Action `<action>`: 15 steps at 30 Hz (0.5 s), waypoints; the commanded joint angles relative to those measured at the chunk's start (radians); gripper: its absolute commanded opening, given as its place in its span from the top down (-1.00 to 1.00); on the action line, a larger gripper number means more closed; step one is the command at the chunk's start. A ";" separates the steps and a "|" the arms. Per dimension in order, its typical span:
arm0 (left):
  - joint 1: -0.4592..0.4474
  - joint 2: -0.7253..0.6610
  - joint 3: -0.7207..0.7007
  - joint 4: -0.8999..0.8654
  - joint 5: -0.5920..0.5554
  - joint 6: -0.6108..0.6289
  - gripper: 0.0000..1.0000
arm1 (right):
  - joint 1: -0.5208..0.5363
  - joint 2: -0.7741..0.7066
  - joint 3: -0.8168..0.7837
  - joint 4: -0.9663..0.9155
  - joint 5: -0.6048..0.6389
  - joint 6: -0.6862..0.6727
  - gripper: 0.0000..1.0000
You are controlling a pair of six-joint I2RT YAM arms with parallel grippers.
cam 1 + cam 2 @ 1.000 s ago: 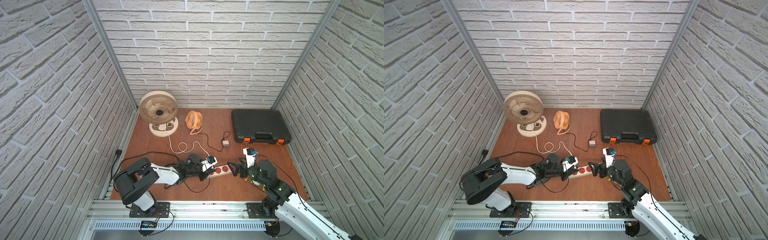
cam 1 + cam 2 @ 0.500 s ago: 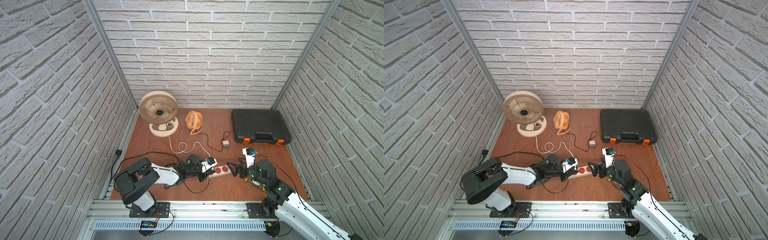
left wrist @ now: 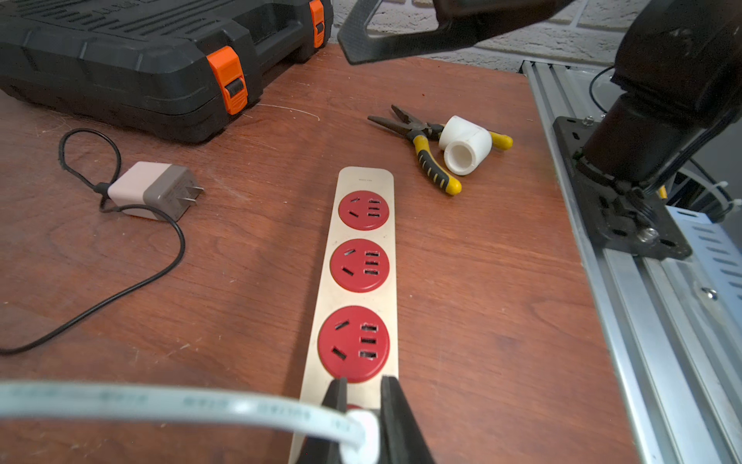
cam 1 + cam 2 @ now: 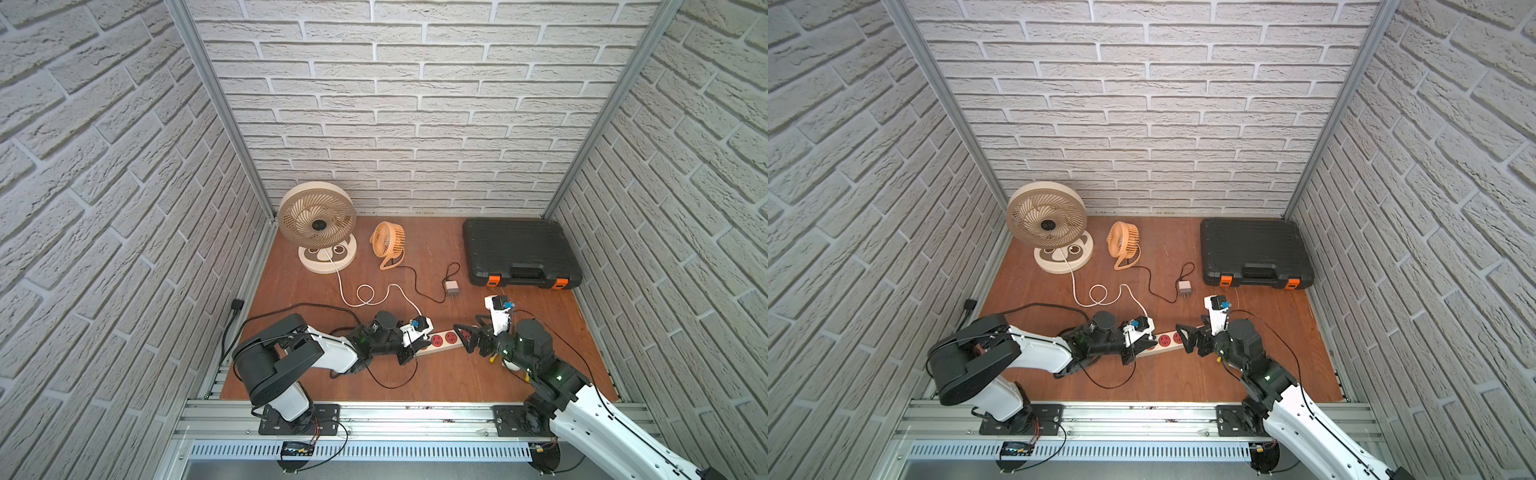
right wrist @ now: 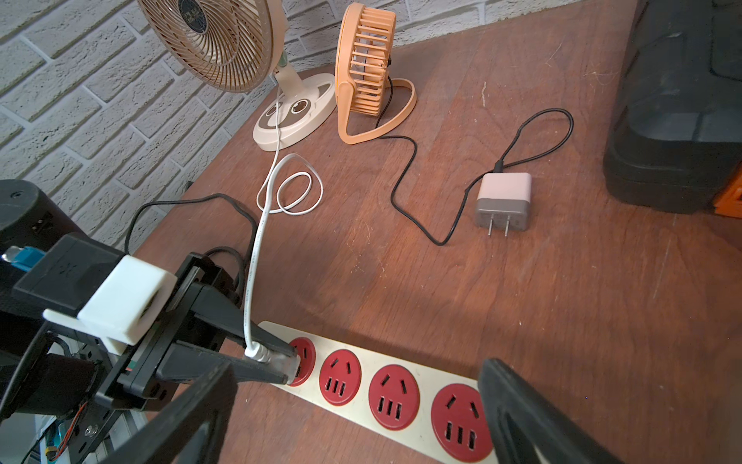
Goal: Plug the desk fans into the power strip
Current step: Insert the plug into the socket.
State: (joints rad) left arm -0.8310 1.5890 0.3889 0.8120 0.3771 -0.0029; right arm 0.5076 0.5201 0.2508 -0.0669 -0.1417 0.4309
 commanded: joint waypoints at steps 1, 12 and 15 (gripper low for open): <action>-0.007 0.015 -0.051 -0.083 -0.037 -0.013 1.00 | -0.003 0.010 -0.013 0.061 -0.022 -0.004 -0.96; -0.025 0.019 -0.033 -0.140 -0.086 0.016 1.00 | -0.003 0.024 -0.013 0.071 -0.038 -0.006 -0.95; -0.036 0.034 -0.025 -0.146 -0.104 0.026 1.00 | -0.003 0.023 -0.013 0.069 -0.042 -0.006 -0.95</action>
State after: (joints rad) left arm -0.8574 1.5887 0.3794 0.8322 0.3252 0.0048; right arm 0.5076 0.5480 0.2508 -0.0410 -0.1680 0.4309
